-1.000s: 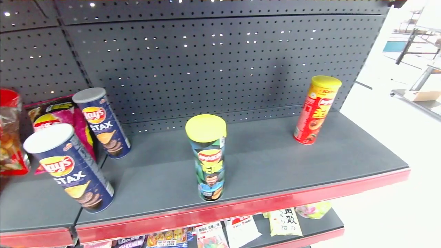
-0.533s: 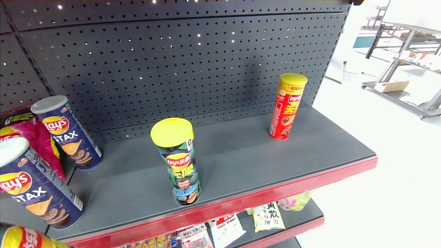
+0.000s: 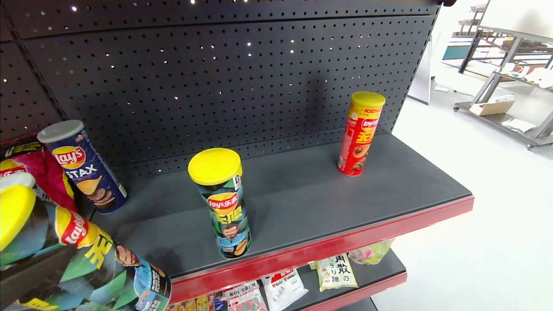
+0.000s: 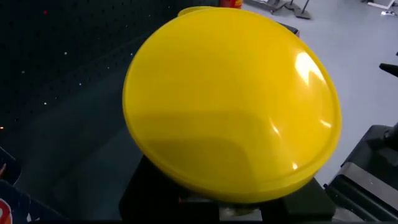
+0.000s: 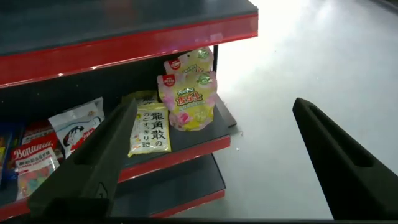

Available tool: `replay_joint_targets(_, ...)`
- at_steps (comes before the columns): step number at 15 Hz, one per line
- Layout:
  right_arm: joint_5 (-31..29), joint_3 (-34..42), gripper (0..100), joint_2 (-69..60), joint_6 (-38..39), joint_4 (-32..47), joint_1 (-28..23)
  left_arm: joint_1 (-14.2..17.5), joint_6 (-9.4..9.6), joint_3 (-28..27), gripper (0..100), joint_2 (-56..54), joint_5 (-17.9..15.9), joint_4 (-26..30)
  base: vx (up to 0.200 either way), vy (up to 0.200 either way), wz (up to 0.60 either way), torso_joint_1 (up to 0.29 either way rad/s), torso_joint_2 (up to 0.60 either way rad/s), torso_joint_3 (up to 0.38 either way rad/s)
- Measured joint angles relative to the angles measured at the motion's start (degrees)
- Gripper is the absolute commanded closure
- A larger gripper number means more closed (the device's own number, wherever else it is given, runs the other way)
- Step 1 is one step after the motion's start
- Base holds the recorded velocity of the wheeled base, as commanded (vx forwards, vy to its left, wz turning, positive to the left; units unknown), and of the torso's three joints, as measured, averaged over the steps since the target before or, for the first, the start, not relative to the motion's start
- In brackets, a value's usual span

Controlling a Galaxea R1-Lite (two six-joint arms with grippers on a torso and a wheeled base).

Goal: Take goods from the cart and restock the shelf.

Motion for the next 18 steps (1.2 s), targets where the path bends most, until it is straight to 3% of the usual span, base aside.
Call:
replay_joint_targets(5, 1.54, -0.16, 0, 0.04, -1.04, 0.15, 0.74, 0.00, 0.06, -3.47, 100, 6.01, 0.06, -1.15, 0.000, 0.000, 0.00, 0.000, 0.00, 0.000)
replay_joint_targets(10, 0.40, -0.18, 0, -1.49, 0.85, 0.15, 9.01, 0.00, 0.06, -4.19, 100, 7.91, 0.02, -0.99, 0.000, 0.000, 0.00, 0.000, 0.00, 0.000)
replay_joint_targets(18, -2.08, -0.02, 0, -5.21, 1.79, 0.05, 8.16, 0.00, 0.06, -4.41, 100, 8.98, 0.13, -0.99, 0.000, 0.000, 0.00, 0.000, 0.00, 0.000)
